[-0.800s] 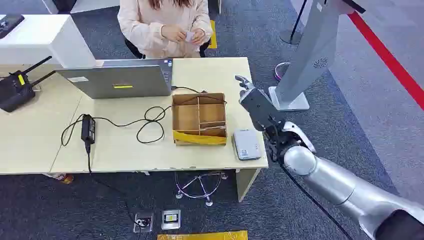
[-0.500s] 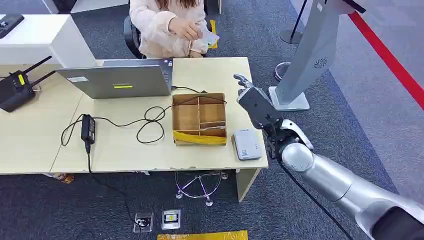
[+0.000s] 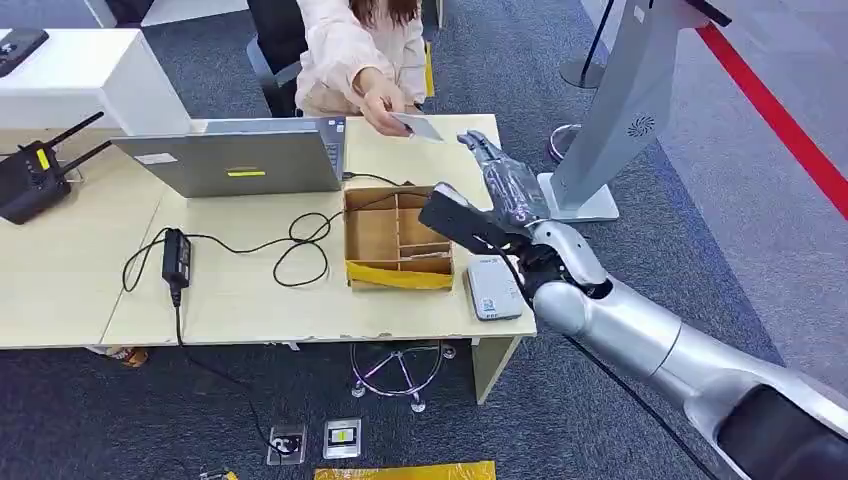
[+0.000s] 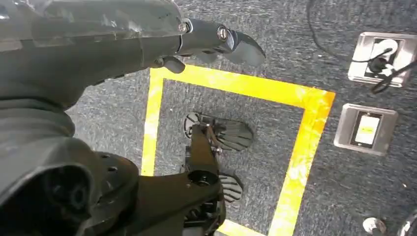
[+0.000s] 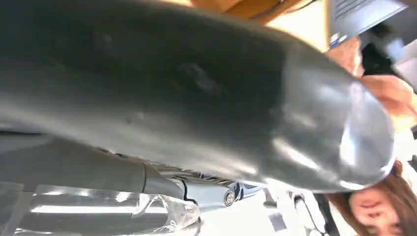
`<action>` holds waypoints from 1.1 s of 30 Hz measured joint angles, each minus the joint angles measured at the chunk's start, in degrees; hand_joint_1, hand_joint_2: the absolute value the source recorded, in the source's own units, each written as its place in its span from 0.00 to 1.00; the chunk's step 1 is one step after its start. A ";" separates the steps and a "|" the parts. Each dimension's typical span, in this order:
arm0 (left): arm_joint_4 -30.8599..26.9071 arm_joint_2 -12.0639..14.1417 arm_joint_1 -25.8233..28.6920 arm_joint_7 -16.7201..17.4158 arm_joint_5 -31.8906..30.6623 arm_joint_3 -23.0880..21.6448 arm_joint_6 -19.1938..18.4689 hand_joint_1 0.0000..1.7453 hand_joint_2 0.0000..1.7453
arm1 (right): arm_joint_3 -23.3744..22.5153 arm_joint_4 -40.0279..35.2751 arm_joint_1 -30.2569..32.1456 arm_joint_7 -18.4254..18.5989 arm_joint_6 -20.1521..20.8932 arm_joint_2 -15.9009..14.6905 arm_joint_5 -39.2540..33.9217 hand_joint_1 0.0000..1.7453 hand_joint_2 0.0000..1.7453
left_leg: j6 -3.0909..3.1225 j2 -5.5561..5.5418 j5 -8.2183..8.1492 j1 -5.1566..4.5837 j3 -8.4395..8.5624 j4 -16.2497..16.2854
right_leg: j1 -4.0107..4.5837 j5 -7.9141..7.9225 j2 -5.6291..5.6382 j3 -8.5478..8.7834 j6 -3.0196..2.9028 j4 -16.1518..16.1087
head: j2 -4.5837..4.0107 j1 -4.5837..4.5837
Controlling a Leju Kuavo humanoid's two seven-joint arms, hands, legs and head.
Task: Pass the card to the sensor for recognition and then transmit it.
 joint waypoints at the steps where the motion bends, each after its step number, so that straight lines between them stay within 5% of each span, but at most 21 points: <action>1: 0.00 0.00 -0.12 0.00 -0.04 0.00 -0.02 0.00 0.00 | 0.37 0.74 -0.38 0.26 0.13 0.48 0.69 0.00 0.00 | 0.00 0.00 0.00 0.01 0.00 0.00 | 0.00 0.00 0.00 0.00 0.00 0.00 | 0.00 0.00; 10: 0.00 -0.04 -0.63 1.09 -1.94 -0.35 0.31 0.00 0.00 | 2.49 6.55 -2.17 4.02 2.29 3.08 10.99 0.00 0.00 | 0.00 0.00 0.00 0.00 0.00 0.01 | 0.00 0.00 -0.01 0.00 0.00 -0.01 | 0.00 0.02; 16: 0.00 -0.09 -1.03 2.25 -2.89 -0.81 0.39 0.00 0.00 | 1.49 8.87 -2.14 5.38 4.24 3.60 11.43 0.00 0.00 | 0.00 0.00 0.00 0.00 0.02 0.02 | 0.00 0.01 0.01 0.00 0.00 -0.01 | 0.00 0.02; 17: 0.00 -0.11 -1.06 2.38 -3.02 -0.85 0.39 0.00 0.00 | 1.29 9.20 -2.12 5.53 4.70 3.71 11.71 0.00 1.00 | 0.00 0.00 0.00 0.00 0.01 0.02 | 0.00 0.01 0.01 -0.01 0.00 -0.01 | -0.02 0.02; 33: 0.00 -0.39 -1.22 2.47 -4.37 -1.40 -0.65 0.00 0.00 | 0.15 12.17 -2.13 8.04 8.35 4.37 22.48 0.00 1.00 | 0.00 0.00 0.00 0.00 0.02 0.02 | 0.00 0.01 0.02 -0.01 0.00 -0.01 | 0.00 0.02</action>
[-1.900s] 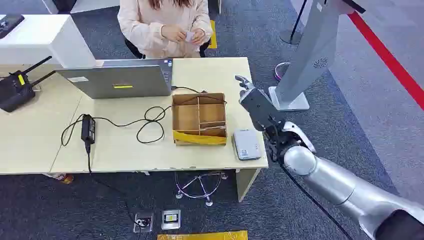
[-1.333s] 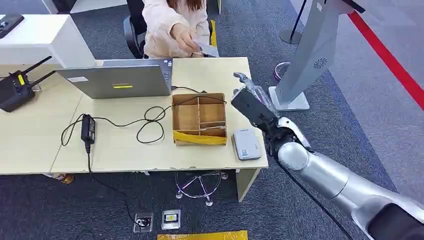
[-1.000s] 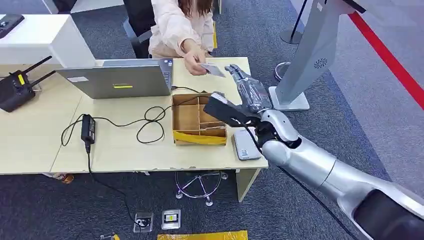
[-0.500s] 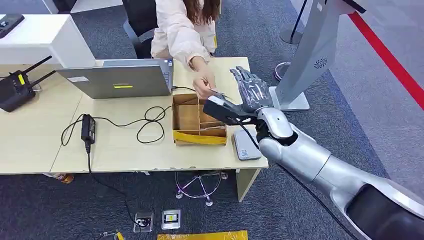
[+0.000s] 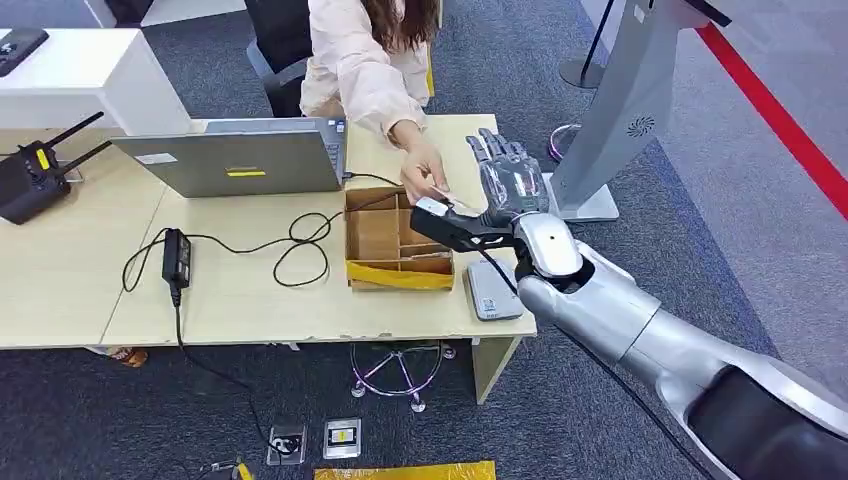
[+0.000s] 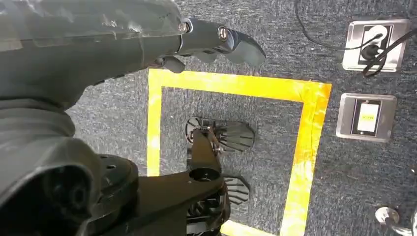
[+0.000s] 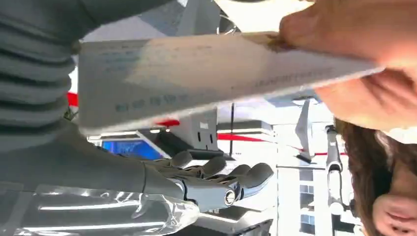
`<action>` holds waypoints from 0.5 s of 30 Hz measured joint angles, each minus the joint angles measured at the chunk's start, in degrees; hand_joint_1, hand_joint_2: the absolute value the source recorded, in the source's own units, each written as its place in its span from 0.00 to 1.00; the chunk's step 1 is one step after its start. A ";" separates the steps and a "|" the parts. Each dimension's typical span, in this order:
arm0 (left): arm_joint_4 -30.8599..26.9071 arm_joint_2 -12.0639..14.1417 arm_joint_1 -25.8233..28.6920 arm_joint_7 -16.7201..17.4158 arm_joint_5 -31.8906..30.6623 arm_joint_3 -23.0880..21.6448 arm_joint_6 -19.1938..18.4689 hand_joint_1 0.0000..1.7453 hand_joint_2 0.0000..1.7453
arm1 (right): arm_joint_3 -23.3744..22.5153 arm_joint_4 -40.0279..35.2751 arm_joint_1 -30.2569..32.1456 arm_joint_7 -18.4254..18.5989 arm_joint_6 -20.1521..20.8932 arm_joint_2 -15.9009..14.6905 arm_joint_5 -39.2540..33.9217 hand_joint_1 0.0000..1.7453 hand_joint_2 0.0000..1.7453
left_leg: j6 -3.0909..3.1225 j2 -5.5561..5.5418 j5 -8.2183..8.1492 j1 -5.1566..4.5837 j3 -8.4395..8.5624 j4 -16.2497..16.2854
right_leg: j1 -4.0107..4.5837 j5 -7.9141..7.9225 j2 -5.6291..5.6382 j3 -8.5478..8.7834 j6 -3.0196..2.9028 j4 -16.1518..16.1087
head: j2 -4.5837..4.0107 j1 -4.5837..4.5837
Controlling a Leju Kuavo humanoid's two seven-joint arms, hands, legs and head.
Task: Pass the card to the sensor for recognition and then transmit it.
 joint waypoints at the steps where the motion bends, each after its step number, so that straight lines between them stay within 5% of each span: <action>1: 0.00 0.00 0.00 0.00 0.00 0.00 0.00 0.00 0.00 | 0.00 0.00 0.00 0.00 0.00 0.00 0.00 0.00 1.00 | 0.00 0.00 0.00 0.00 0.00 0.00 | 0.00 0.00 0.00 0.00 0.00 0.00 | 0.00 0.00; 15: 0.00 -0.20 0.17 0.00 -1.14 -0.02 -0.26 0.00 0.00 | -3.98 -1.31 0.29 1.57 4.61 -0.44 3.87 0.00 1.00 | 0.00 0.01 0.00 0.00 0.02 0.01 | 0.00 0.00 0.03 -0.01 0.00 0.00 | 0.00 0.00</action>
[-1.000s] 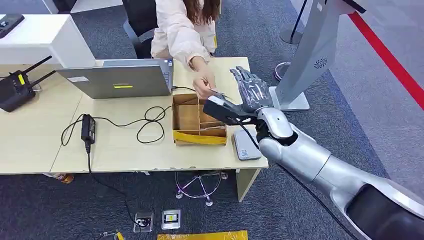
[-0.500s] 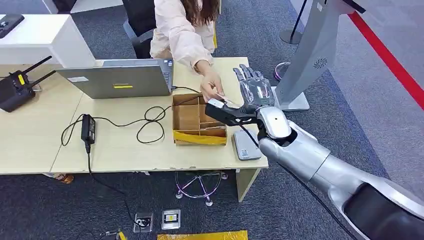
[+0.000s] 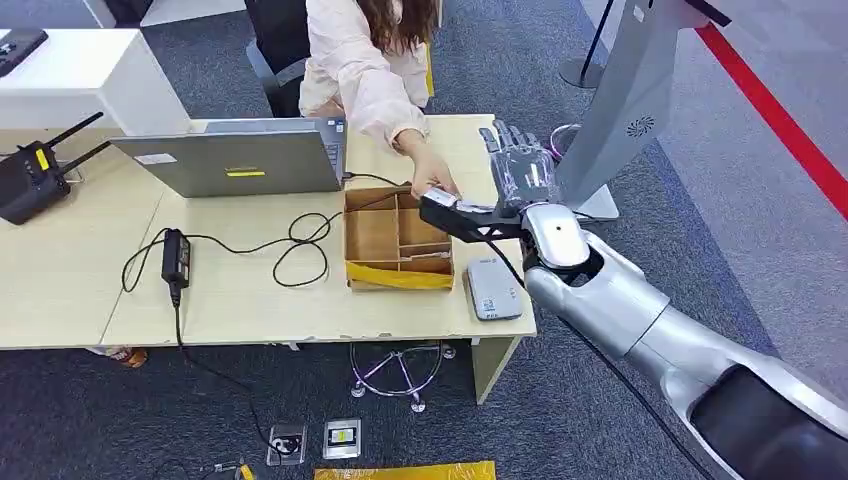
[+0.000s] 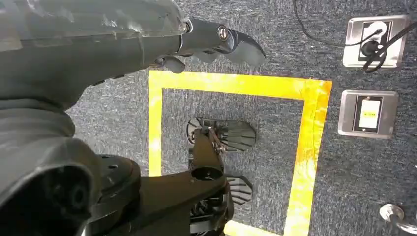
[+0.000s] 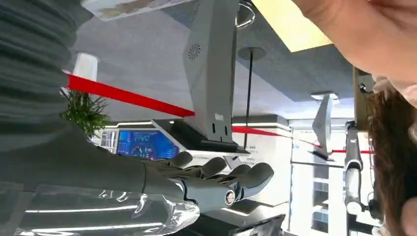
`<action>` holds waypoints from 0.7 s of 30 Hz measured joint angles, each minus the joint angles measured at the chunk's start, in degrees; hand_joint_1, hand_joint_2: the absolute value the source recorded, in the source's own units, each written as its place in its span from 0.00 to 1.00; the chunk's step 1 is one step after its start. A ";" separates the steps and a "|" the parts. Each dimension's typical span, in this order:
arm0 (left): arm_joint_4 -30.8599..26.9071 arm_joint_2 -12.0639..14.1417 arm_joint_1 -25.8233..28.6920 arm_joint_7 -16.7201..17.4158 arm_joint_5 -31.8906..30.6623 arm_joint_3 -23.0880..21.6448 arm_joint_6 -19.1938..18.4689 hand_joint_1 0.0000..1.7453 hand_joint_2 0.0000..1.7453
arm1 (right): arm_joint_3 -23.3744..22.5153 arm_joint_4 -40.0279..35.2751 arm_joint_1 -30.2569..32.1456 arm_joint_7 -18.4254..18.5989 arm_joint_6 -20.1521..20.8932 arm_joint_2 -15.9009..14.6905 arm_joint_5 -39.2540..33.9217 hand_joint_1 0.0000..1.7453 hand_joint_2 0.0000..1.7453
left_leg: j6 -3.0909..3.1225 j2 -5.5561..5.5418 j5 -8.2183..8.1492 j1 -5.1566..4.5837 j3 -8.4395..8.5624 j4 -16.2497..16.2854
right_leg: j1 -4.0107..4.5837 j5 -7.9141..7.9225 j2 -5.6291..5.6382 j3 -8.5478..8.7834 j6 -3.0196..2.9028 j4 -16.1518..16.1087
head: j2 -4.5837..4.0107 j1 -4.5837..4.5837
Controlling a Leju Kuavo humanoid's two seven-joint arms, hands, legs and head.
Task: Pass the card to the sensor for recognition and then transmit it.
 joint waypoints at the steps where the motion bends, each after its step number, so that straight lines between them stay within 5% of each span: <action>1: 0.00 -0.02 0.00 0.00 -0.05 0.00 -0.02 0.00 0.00 | -0.24 -0.18 0.02 0.00 0.09 -0.11 0.09 0.00 1.00 | 0.00 0.00 0.00 0.00 -0.01 0.00 | 0.00 0.00 0.00 -0.01 0.00 0.00 | 0.00 0.00; 21: 0.00 -0.26 0.14 0.00 -0.92 -0.50 -0.22 0.00 0.00 | -3.08 -4.94 1.56 0.70 1.71 -1.71 0.48 0.00 1.00 | 0.00 0.03 0.00 0.00 0.03 0.01 | 0.00 0.00 0.02 0.01 0.00 0.00 | 0.00 0.00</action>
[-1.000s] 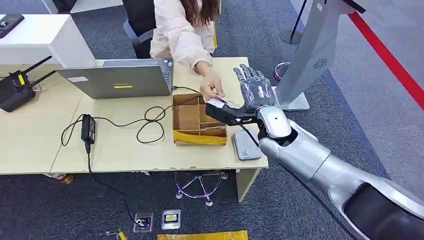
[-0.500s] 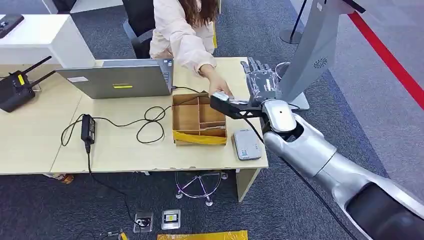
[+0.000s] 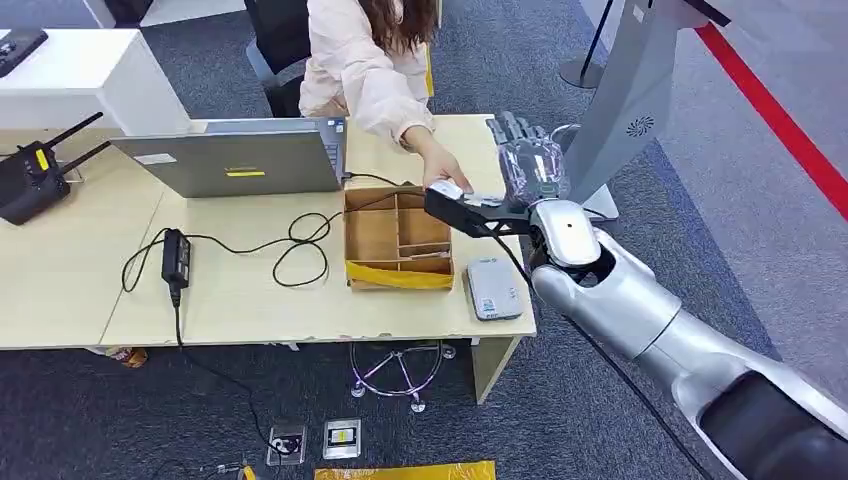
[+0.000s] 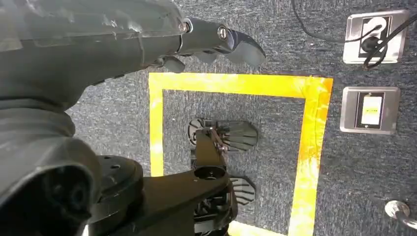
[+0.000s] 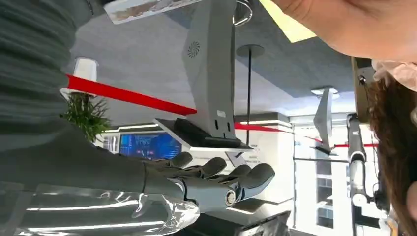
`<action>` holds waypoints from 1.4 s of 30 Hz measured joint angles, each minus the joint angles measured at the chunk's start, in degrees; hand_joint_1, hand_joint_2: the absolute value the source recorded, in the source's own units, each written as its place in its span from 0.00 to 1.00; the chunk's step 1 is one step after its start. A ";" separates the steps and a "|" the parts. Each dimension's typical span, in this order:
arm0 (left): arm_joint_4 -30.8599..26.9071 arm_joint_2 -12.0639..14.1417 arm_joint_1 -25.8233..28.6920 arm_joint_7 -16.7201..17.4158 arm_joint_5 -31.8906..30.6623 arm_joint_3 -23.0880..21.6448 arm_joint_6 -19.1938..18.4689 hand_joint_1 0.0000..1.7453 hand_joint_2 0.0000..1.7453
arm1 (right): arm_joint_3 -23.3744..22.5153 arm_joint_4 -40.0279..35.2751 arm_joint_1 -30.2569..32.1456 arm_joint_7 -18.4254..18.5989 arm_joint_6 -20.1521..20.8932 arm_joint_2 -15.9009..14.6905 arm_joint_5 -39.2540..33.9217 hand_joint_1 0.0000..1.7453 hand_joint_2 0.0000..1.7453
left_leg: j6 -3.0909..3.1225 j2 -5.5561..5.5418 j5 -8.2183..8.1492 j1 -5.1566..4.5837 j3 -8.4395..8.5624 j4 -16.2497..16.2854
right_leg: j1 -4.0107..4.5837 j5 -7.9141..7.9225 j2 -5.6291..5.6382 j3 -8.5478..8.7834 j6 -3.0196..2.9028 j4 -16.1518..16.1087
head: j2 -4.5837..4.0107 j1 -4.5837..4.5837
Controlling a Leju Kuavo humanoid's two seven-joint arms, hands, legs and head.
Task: Pass the card to the sensor for recognition and then transmit it.
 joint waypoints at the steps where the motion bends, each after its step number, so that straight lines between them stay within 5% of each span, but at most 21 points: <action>1: 0.00 0.00 0.01 0.00 -0.11 0.00 0.00 0.00 0.00 | -0.11 -0.17 0.15 0.07 0.02 -0.11 -0.09 0.00 1.00 | 0.00 0.00 0.00 0.00 0.00 0.00 | 0.00 0.00 0.00 0.00 0.00 0.00 | 0.00 0.00; 3: 0.00 0.00 0.02 0.00 -0.28 0.00 0.04 0.00 0.00 | -0.61 -0.78 0.60 0.17 0.11 -0.24 -0.39 0.00 1.00 | 0.00 0.00 0.00 0.00 0.00 0.00 | 0.00 0.00 0.00 0.01 0.00 0.00 | 0.00 0.00; 4: 0.00 0.00 0.02 0.00 -0.35 0.00 0.07 0.00 0.00 | -0.70 -1.09 0.76 0.33 0.31 -0.33 -0.39 0.61 1.00 | 0.00 0.00 0.00 0.00 0.00 0.00 | 0.00 0.00 0.00 0.01 0.00 0.00 | 0.00 -0.02; 5: 0.00 0.00 0.02 0.00 -0.37 0.00 0.09 0.00 0.00 | -0.85 -1.33 0.95 0.53 0.44 -0.37 -0.35 1.00 1.00 | 0.00 0.00 0.00 0.00 0.00 0.00 | 0.00 0.00 0.00 0.01 0.00 0.00 | 0.00 0.00; 42: 0.02 0.00 0.41 0.00 -0.98 0.00 0.46 0.00 0.00 | -2.25 -2.69 1.88 -0.07 3.28 -0.48 -3.87 1.00 1.00 | 0.00 0.05 0.00 0.00 -0.01 -0.01 | 0.00 0.02 0.06 0.01 -0.02 0.00 | 0.00 -0.02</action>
